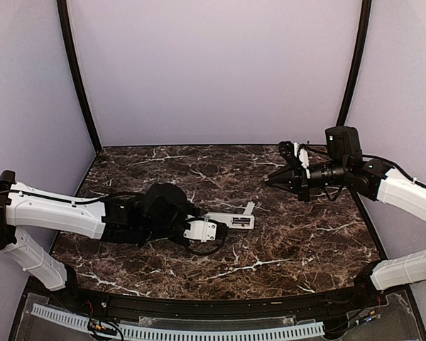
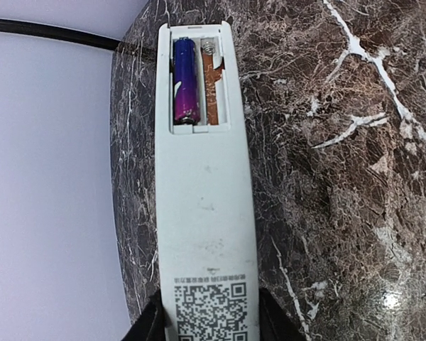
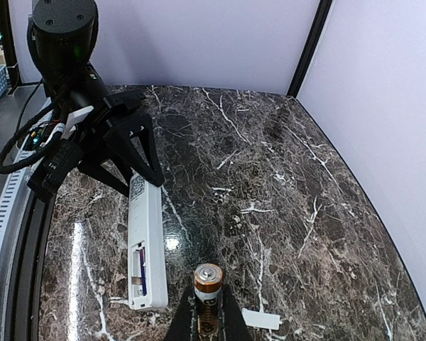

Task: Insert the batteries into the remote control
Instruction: Pick up the remote control without batteries from the center of the board, then place the remote control without batteries at the center of the board.

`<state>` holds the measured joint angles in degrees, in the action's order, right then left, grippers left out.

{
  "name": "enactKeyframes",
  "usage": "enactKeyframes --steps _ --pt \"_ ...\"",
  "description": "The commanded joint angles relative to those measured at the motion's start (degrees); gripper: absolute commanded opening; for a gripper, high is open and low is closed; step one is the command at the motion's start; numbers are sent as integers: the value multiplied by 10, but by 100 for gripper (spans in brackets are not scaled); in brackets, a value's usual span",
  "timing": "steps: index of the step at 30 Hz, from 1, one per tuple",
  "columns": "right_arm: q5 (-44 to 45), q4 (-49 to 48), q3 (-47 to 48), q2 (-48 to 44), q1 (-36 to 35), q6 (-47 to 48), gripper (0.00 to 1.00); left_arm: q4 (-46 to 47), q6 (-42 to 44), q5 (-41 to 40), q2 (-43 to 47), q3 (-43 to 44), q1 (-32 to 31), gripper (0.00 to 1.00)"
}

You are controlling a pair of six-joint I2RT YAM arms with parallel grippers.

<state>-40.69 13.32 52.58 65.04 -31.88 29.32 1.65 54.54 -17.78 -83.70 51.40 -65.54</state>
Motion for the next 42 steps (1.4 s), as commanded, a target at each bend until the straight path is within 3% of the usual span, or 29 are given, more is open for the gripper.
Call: enactKeyframes --steps 1,5,9,14,22,24,26,28,30,34,42 --pt "-14 -15 -2 0 0 -8 0 -27 -3 -6 16 -11 -5 0" --pt "-55 -52 -16 16 -6 -48 0 -130 -120 108 -8 18 -2 0" --pt "-72 -79 -38 39 -26 -91 0 -153 -198 191 -50 25 6 0" --pt "-49 -143 -84 73 -78 -178 0 -130 -200 222 -101 2 16 0" --pt "30 -279 -177 107 -132 -350 0 -167 -131 243 -172 0 21 2" --pt "40 -284 -183 120 -144 -361 0 -171 -135 244 -175 5 22 9" --pt "42 -285 -184 135 -156 -360 0 -175 -141 243 -179 8 23 23" --pt "43 -271 -176 152 -163 -346 0 -182 -149 232 -181 17 24 42" --pt "43 -256 -167 165 -166 -336 0 -192 -160 220 -181 26 24 51" --pt "38 -255 -163 189 -177 -330 0 -205 -192 208 -161 29 24 59" --pt "48 -211 -119 248 -210 -268 0 -165 -275 217 -52 -34 24 61"
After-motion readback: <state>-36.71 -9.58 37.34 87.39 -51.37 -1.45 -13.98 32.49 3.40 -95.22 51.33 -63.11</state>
